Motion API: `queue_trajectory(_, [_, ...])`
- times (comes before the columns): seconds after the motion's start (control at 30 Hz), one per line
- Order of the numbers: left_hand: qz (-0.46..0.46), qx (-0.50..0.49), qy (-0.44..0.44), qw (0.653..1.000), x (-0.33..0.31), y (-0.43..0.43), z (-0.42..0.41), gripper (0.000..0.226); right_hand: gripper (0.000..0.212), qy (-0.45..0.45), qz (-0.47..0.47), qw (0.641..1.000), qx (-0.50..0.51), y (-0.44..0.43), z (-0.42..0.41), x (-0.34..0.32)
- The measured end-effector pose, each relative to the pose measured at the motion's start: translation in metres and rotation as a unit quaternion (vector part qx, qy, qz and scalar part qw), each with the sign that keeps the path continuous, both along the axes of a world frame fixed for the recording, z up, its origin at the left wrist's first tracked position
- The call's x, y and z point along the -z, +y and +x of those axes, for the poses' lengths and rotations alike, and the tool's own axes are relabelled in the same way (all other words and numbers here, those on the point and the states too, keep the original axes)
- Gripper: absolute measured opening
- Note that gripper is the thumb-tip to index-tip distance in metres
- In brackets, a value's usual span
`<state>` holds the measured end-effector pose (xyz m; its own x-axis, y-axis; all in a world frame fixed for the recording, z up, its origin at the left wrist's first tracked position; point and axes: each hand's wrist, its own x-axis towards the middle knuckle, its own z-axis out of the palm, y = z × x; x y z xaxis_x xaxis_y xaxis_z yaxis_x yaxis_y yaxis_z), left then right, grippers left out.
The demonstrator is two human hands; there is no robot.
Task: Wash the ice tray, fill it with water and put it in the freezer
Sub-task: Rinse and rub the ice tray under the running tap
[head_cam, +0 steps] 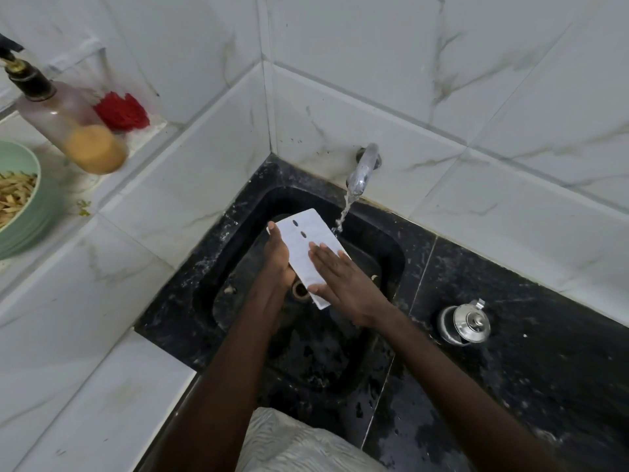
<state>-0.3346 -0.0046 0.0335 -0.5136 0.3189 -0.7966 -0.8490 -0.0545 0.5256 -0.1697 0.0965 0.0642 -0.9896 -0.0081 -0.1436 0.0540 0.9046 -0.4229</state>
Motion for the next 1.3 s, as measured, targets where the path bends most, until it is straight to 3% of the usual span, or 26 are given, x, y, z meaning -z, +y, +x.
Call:
queue_trajectory(0.2, [-0.093, -0.047, 0.010, 0.994, -0.007, -0.005, -0.010, 0.071, 0.080, 0.054, -0.058, 0.997, 0.023, -0.015, 0.039, 0.034])
queue_trajectory(0.3, [-0.133, -0.012, -0.010, 0.991, -0.006, -0.007, -0.012, 0.080, 0.067, 0.071, -0.141, 0.982, 0.106, -0.026, 0.038, 0.055])
queue_trajectory(0.43, [-0.102, 0.024, -0.022, 0.994, 0.028, -0.007, -0.021, 0.085, 0.058, 0.088, -0.247, 0.936, 0.237, -0.051, 0.028, 0.066])
queue_trajectory(0.53, [-0.097, 0.063, 0.002, 0.993, 0.015, -0.014, -0.014, 0.075, 0.046, 0.032, -0.352, 0.872, 0.340, -0.068, 0.027, 0.078])
queue_trajectory(0.63, [-0.092, 0.107, 0.030, 0.990, -0.004, -0.028, -0.001, 0.067, 0.025, 0.003, -0.447, 0.774, 0.448, -0.067, 0.024, 0.084])
queue_trajectory(0.77, [-0.115, 0.084, 0.010, 0.990, 0.000, -0.032, 0.015, 0.045, 0.032, -0.019, -0.575, 0.637, 0.513, -0.060, 0.027, 0.082])
queue_trajectory(0.83, [-0.117, 0.095, 0.009, 0.989, 0.000, -0.037, 0.024, 0.032, 0.034, -0.017, -0.608, 0.595, 0.525, -0.055, 0.031, 0.084])
queue_trajectory(0.9, [-0.105, 0.098, -0.030, 0.989, 0.009, -0.039, 0.034, 0.036, 0.037, -0.012, -0.630, 0.569, 0.528, -0.052, 0.034, 0.083])
queue_trajectory(0.97, [-0.076, 0.104, -0.026, 0.991, 0.046, -0.042, 0.037, 0.073, 0.039, -0.004, -0.650, 0.548, 0.526, -0.051, 0.035, 0.081])
queue_trajectory(1.03, [-0.050, 0.120, -0.022, 0.991, 0.100, -0.040, 0.039, 0.093, 0.040, 0.000, -0.671, 0.532, 0.517, -0.052, 0.036, 0.079])
queue_trajectory(1.1, [-0.015, 0.135, -0.021, 0.991, 0.112, -0.035, 0.046, 0.086, 0.040, -0.007, -0.681, 0.530, 0.504, -0.054, 0.036, 0.075])
queue_trajectory(1.2, [0.025, 0.109, 0.005, 0.994, 0.070, -0.033, 0.059, 0.084, 0.040, -0.023, -0.686, 0.542, 0.485, -0.055, 0.036, 0.068])
queue_trajectory(1.3, [0.018, 0.054, 0.050, 0.997, 0.055, -0.032, 0.059, 0.057, 0.039, -0.024, -0.673, 0.562, 0.480, -0.047, 0.036, 0.062])
